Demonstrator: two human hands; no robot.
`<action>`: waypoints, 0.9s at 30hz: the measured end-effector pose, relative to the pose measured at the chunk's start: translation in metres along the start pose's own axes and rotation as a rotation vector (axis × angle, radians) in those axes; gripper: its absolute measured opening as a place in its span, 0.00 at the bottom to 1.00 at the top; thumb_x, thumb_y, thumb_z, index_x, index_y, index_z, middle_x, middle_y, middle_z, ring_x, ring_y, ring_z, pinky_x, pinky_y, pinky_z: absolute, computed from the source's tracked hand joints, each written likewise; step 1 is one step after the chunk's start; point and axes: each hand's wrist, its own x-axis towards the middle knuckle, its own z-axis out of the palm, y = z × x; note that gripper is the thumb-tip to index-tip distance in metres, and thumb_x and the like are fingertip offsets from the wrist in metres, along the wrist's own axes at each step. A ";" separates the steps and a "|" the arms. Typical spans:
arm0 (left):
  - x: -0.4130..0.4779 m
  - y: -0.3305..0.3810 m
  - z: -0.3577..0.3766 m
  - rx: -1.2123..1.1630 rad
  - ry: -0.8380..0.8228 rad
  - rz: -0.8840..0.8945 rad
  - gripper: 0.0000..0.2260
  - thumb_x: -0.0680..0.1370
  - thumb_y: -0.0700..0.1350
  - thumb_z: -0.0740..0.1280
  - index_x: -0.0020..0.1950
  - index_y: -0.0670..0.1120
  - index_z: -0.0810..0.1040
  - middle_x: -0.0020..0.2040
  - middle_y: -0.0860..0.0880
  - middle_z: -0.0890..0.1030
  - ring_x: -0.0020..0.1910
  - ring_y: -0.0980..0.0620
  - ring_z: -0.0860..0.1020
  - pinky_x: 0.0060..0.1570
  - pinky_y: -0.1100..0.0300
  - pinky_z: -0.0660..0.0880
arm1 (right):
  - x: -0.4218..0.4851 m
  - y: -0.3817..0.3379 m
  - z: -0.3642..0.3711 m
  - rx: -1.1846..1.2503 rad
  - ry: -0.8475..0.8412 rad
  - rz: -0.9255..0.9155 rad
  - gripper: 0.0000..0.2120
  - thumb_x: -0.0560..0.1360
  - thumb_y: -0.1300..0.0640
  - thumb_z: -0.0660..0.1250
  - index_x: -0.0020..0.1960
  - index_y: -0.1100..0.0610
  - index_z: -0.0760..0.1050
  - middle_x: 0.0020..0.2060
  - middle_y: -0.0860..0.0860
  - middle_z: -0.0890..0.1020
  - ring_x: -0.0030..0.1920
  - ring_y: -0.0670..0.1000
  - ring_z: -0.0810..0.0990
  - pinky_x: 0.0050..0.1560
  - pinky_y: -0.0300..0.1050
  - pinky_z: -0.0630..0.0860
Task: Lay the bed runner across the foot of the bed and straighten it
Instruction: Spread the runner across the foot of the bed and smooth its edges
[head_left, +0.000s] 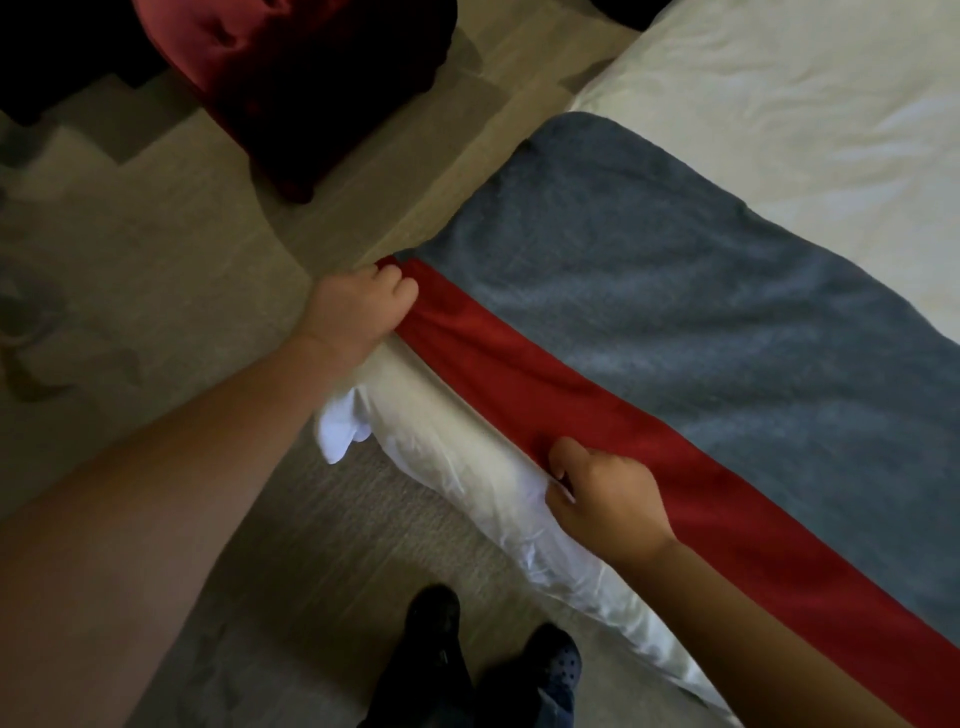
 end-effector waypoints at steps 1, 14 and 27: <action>-0.001 -0.004 0.002 -0.042 0.016 -0.010 0.07 0.62 0.36 0.69 0.31 0.46 0.74 0.27 0.48 0.74 0.26 0.49 0.75 0.22 0.63 0.65 | -0.004 0.001 -0.001 0.024 0.013 0.030 0.03 0.67 0.60 0.68 0.40 0.57 0.75 0.27 0.51 0.78 0.25 0.55 0.75 0.24 0.43 0.68; -0.011 0.017 -0.007 -0.385 -0.165 -0.016 0.06 0.67 0.38 0.69 0.41 0.42 0.74 0.35 0.44 0.75 0.31 0.45 0.73 0.27 0.60 0.63 | 0.001 -0.001 0.009 -0.044 -0.142 -0.025 0.16 0.73 0.40 0.62 0.53 0.50 0.71 0.46 0.47 0.77 0.46 0.50 0.77 0.38 0.42 0.70; 0.122 0.091 -0.078 -0.406 0.018 0.178 0.10 0.72 0.51 0.62 0.47 0.45 0.73 0.43 0.46 0.77 0.42 0.45 0.77 0.35 0.55 0.66 | 0.053 0.074 -0.094 -0.234 0.122 0.310 0.22 0.76 0.40 0.57 0.60 0.56 0.72 0.55 0.55 0.76 0.58 0.58 0.74 0.54 0.52 0.70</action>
